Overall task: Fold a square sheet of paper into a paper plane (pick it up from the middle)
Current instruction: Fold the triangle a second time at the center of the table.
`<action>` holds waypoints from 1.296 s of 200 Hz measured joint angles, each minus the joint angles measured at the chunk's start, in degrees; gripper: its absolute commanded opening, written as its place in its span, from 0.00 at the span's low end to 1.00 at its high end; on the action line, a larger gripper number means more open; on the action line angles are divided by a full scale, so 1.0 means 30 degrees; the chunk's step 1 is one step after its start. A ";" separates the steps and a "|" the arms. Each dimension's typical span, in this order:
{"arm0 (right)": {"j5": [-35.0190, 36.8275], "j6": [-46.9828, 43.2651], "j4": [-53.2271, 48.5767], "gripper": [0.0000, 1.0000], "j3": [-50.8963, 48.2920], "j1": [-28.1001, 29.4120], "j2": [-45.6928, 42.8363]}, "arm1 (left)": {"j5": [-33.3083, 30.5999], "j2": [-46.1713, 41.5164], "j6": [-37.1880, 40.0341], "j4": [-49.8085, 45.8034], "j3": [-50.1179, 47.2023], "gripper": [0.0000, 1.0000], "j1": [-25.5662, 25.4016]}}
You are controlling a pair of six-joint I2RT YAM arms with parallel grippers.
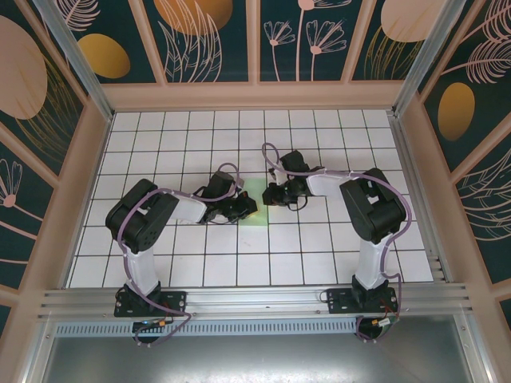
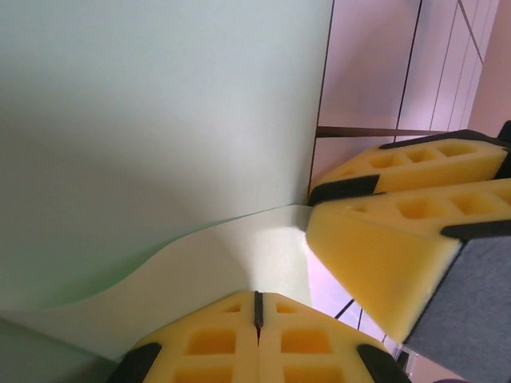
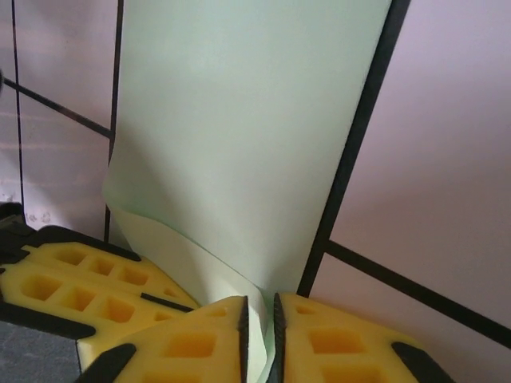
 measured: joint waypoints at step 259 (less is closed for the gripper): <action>0.1166 0.4029 0.0991 0.01 -0.3461 0.2688 -0.3147 | -0.0138 -0.0015 -0.0233 -0.0226 0.0087 0.00 -0.0036</action>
